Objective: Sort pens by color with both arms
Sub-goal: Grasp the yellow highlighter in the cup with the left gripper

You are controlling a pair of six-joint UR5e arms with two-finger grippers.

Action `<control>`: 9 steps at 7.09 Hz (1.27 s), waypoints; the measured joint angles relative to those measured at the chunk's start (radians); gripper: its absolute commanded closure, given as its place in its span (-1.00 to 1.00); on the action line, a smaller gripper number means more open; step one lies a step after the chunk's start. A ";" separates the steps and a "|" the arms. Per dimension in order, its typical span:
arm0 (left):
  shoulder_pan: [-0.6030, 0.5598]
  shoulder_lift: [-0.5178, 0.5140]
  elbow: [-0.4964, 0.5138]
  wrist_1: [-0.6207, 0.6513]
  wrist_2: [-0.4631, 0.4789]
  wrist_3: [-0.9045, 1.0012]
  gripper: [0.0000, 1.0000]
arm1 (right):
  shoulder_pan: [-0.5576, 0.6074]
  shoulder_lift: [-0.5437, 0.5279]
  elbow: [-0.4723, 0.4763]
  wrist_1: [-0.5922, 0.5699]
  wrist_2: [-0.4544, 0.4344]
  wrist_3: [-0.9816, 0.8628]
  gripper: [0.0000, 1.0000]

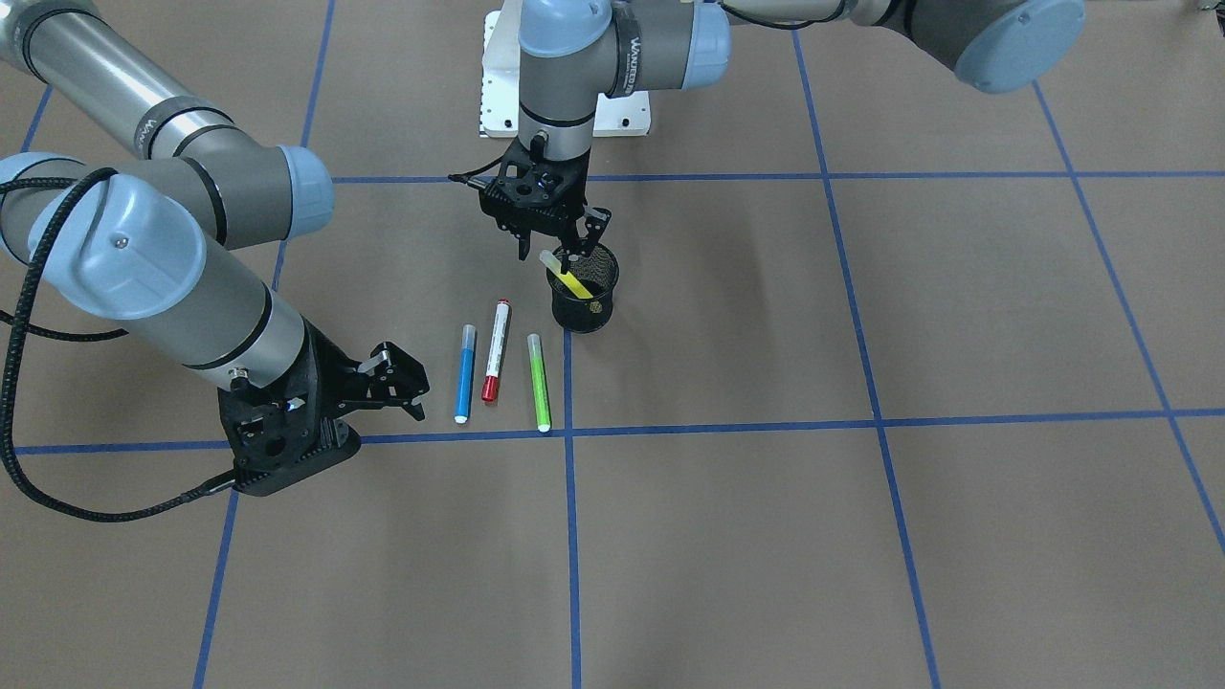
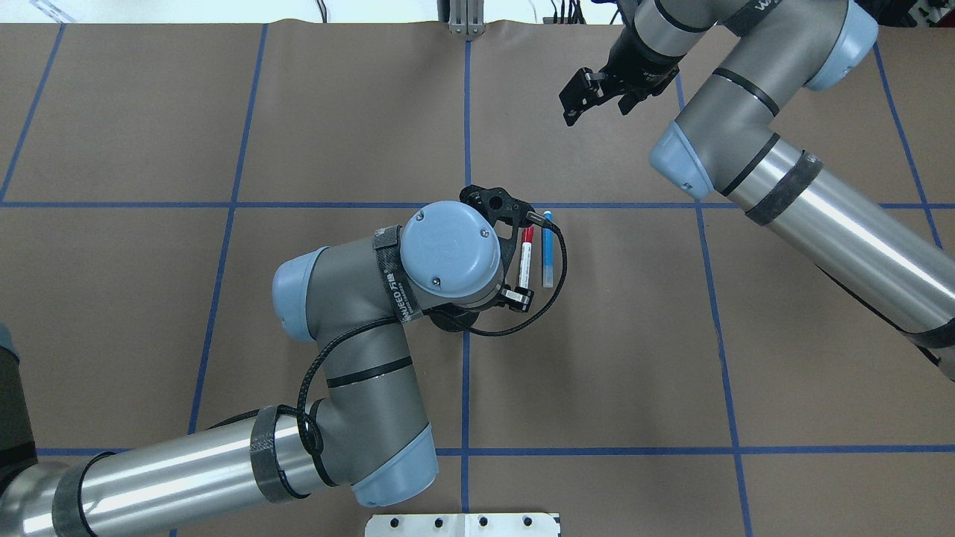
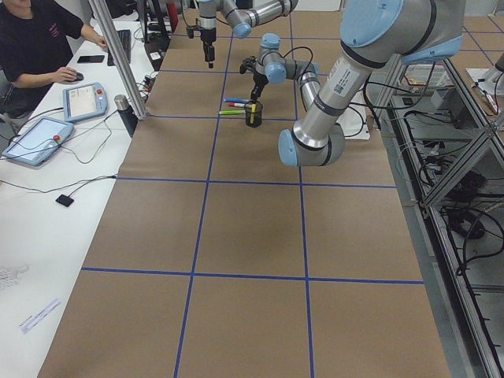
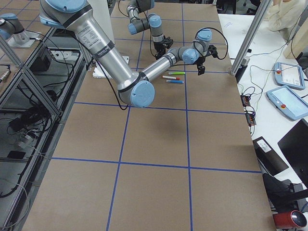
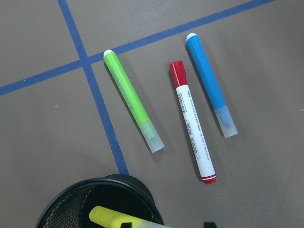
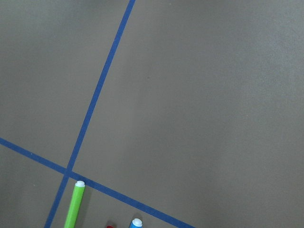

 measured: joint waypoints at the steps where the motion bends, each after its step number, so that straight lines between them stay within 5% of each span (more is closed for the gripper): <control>1: 0.000 0.003 0.000 0.000 0.013 -0.001 -0.12 | -0.001 0.000 0.000 0.000 0.000 0.000 -0.98; 5: -0.006 0.005 -0.002 0.001 0.028 0.000 0.17 | -0.002 0.000 0.001 0.000 0.000 0.001 -0.98; 9: -0.016 0.004 -0.006 0.001 0.030 0.000 0.18 | -0.005 0.000 0.002 0.001 -0.002 0.000 -0.98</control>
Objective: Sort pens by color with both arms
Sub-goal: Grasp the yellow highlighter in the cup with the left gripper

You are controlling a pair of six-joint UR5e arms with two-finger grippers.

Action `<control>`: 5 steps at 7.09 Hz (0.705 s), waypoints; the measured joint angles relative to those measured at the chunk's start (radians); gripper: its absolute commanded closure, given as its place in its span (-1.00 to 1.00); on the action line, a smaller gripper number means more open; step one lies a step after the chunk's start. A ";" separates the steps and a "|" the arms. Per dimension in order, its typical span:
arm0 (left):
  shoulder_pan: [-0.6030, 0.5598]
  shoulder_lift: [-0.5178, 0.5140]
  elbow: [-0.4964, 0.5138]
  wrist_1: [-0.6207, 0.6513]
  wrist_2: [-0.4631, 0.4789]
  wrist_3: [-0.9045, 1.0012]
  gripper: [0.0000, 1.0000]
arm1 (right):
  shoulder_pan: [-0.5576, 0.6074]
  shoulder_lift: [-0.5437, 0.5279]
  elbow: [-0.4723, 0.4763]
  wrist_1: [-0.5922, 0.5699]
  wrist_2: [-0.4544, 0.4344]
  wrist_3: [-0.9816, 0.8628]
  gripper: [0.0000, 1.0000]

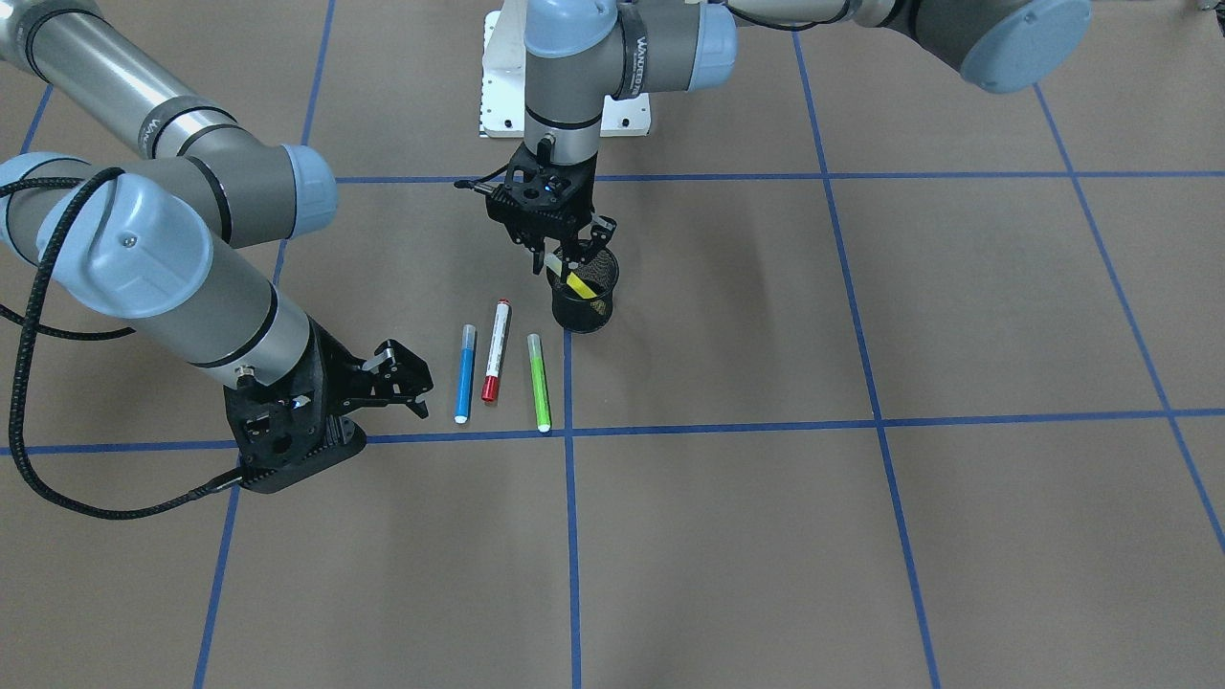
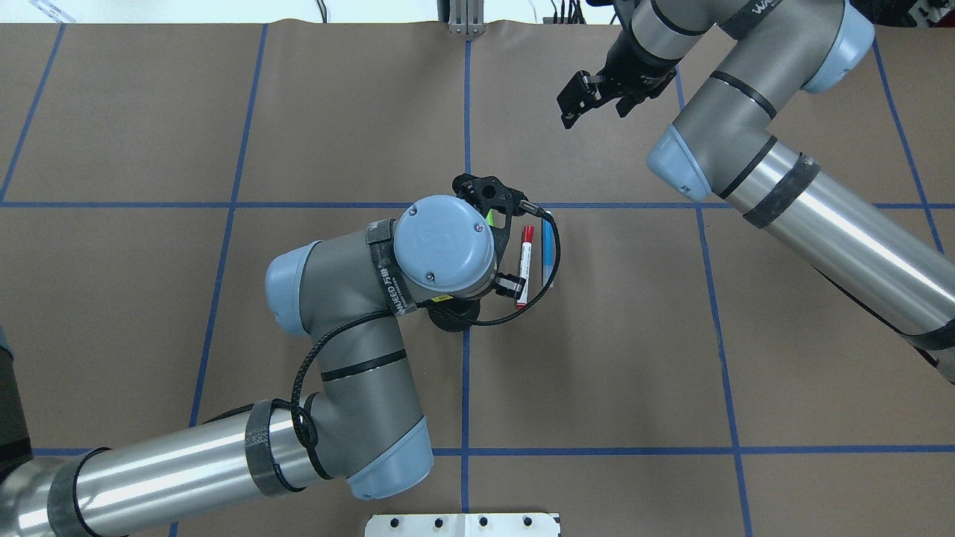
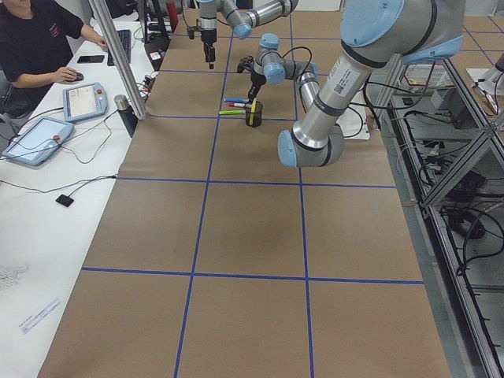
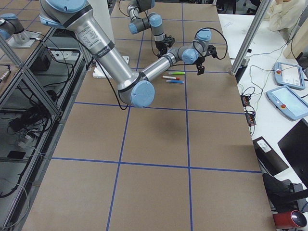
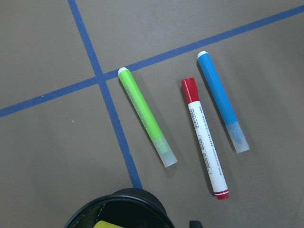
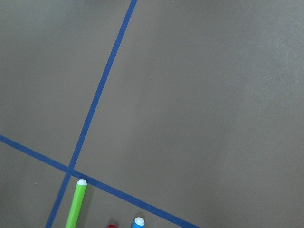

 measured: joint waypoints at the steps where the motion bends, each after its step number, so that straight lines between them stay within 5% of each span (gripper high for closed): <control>1: -0.008 0.000 -0.002 0.000 0.001 0.000 0.22 | -0.001 0.000 0.002 0.000 -0.001 0.001 -0.98; 5: -0.025 0.016 -0.004 0.000 0.003 0.000 0.22 | -0.002 -0.002 0.007 -0.001 -0.001 0.002 -0.98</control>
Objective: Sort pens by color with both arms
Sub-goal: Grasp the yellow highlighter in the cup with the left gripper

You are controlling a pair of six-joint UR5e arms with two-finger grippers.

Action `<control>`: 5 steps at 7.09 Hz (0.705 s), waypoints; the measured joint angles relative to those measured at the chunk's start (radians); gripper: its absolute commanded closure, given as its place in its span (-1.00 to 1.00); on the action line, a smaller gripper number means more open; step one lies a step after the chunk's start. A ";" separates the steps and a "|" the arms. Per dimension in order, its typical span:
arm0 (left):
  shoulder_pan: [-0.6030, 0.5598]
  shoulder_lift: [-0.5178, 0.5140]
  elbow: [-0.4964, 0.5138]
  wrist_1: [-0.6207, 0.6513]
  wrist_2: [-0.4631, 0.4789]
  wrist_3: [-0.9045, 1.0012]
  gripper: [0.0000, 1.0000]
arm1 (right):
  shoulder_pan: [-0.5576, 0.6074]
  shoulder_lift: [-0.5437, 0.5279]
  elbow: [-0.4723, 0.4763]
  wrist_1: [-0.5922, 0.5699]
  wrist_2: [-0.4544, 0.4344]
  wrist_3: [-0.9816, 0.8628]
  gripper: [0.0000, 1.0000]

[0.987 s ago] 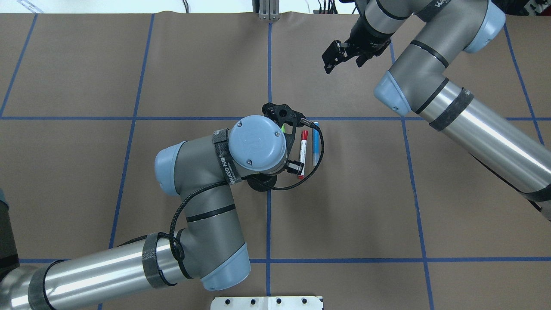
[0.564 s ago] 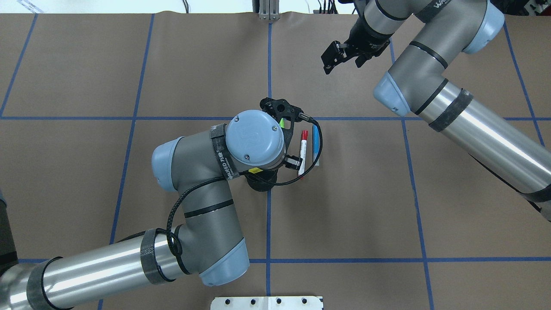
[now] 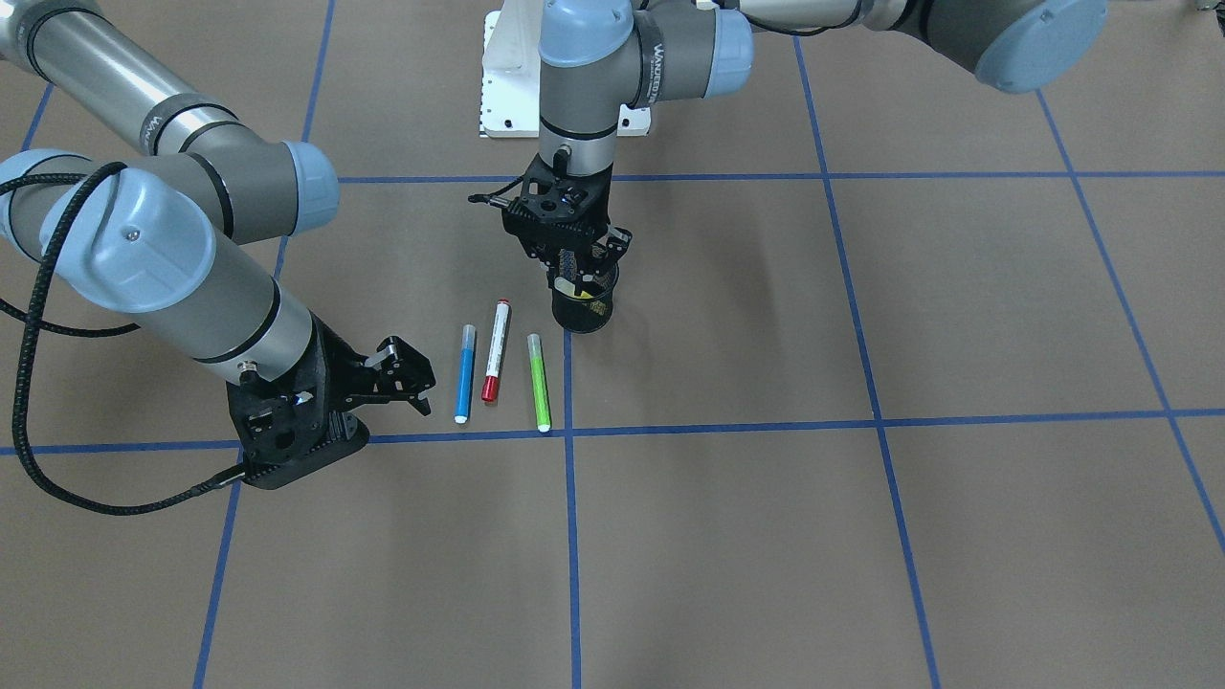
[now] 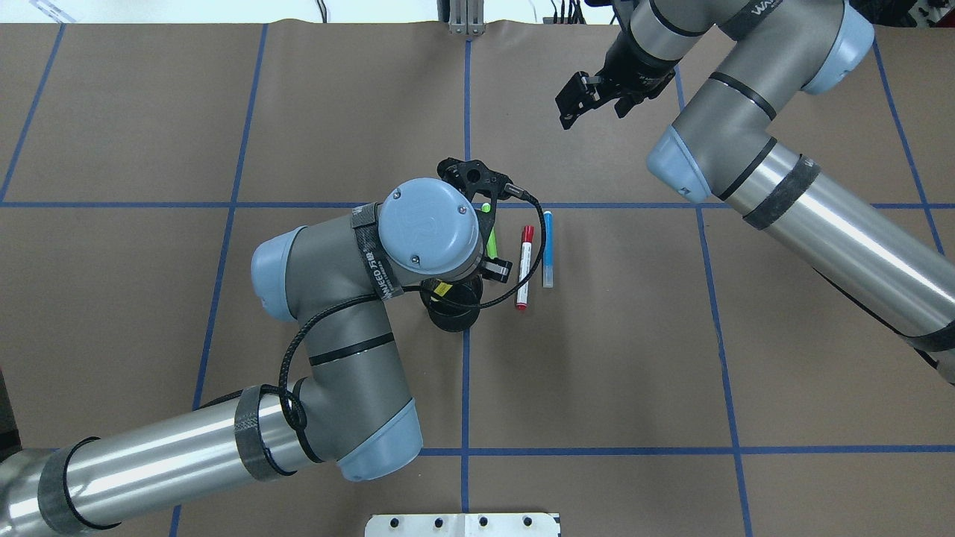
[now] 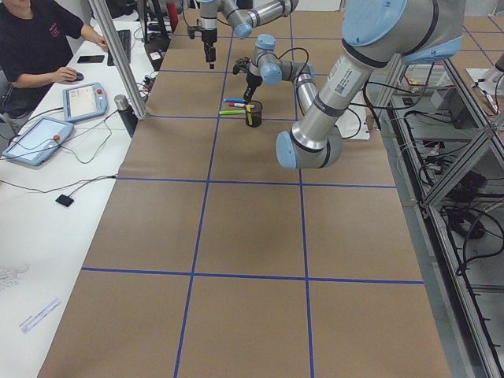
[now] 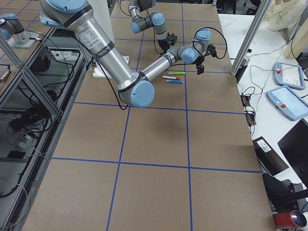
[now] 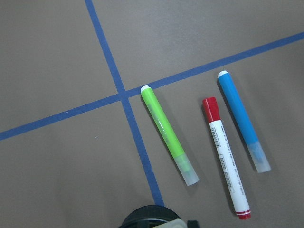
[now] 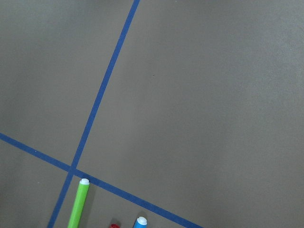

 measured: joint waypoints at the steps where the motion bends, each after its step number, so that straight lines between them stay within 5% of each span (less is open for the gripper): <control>1: -0.001 0.001 -0.003 0.000 0.000 0.000 0.23 | -0.001 -0.001 0.000 0.000 0.000 0.000 -0.98; 5: -0.002 0.004 -0.012 0.001 -0.001 0.000 0.34 | -0.004 -0.001 0.001 0.001 0.000 0.000 -0.98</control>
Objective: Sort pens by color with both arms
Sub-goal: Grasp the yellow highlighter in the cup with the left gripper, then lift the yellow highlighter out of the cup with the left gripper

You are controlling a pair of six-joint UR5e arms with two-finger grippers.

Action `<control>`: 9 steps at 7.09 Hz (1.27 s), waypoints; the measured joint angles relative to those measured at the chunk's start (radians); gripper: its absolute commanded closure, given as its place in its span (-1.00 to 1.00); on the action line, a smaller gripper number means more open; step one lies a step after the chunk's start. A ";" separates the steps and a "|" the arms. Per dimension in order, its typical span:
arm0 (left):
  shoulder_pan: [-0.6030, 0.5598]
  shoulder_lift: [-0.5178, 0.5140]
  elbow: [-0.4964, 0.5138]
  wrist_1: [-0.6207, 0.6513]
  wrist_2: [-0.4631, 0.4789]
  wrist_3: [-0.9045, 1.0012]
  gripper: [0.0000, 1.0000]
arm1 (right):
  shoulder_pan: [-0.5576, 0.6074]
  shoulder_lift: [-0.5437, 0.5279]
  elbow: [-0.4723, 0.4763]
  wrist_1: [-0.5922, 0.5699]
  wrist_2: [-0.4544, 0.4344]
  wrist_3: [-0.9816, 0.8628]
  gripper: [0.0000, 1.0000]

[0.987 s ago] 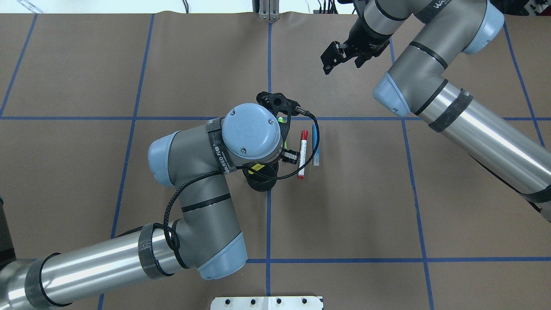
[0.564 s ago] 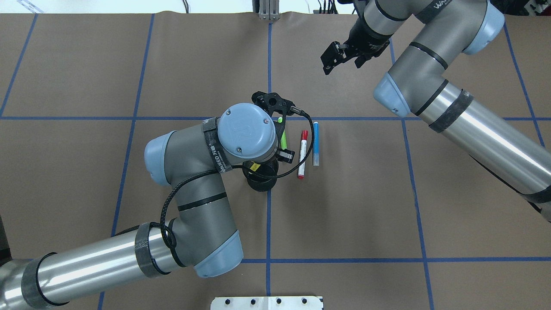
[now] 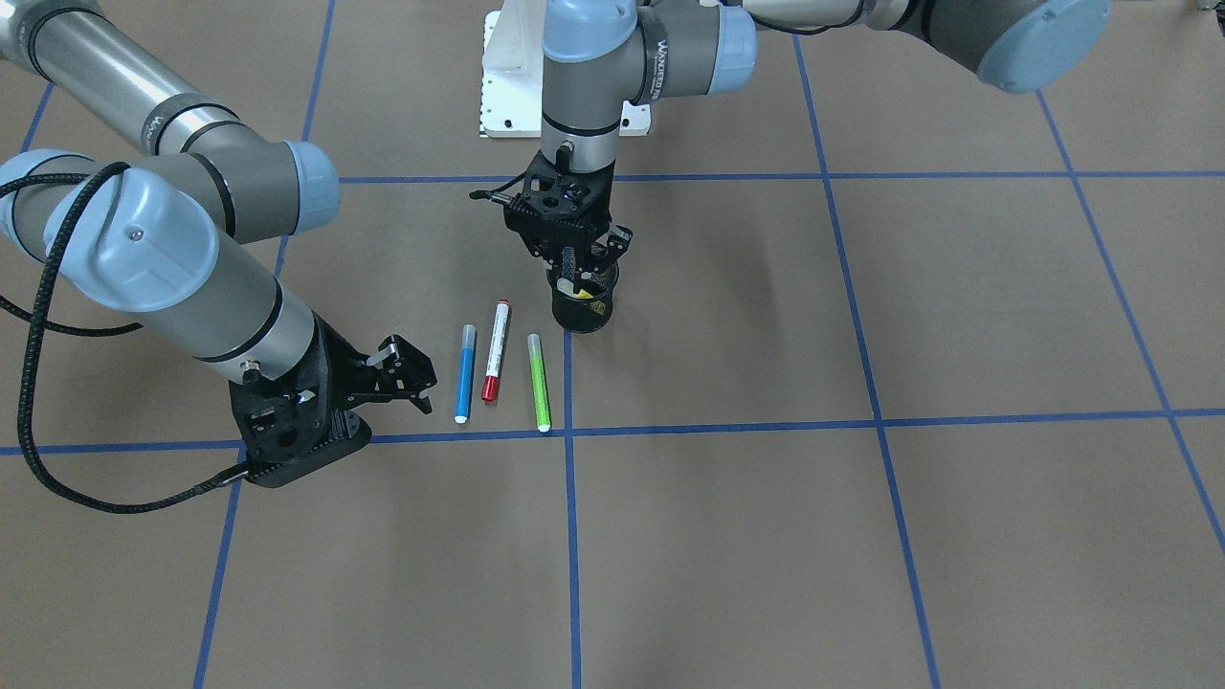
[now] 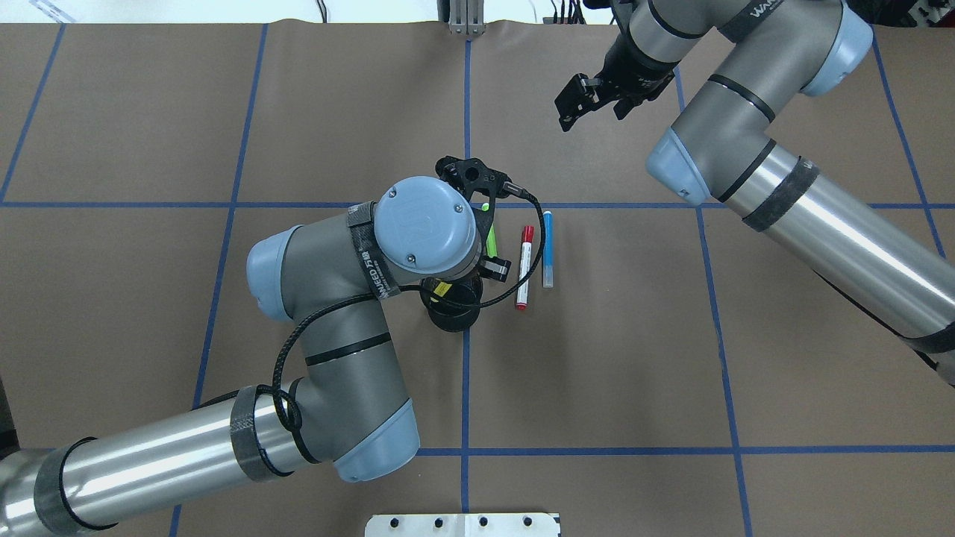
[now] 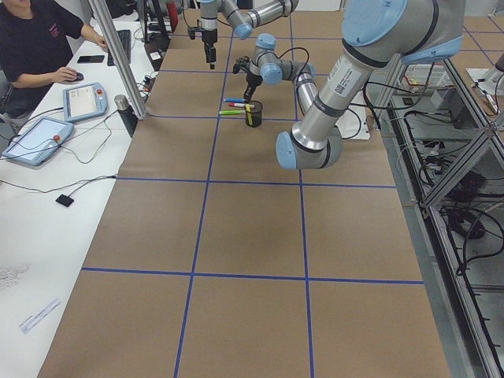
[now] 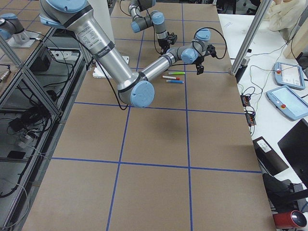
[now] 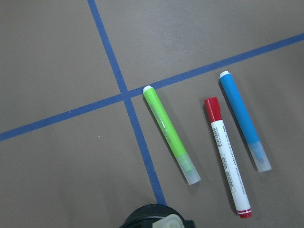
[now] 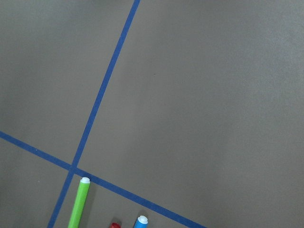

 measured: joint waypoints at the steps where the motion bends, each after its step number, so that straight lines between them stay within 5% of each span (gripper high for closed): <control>1: -0.001 0.002 0.001 -0.001 0.000 0.001 0.34 | -0.001 0.000 0.000 0.000 0.000 0.000 -0.98; 4: -0.008 0.004 0.001 -0.001 0.001 0.003 0.59 | -0.006 0.000 0.000 0.001 -0.007 0.000 -0.98; 9: -0.016 0.003 -0.003 -0.001 0.002 0.002 0.62 | -0.008 0.000 0.000 0.001 -0.009 0.001 -0.98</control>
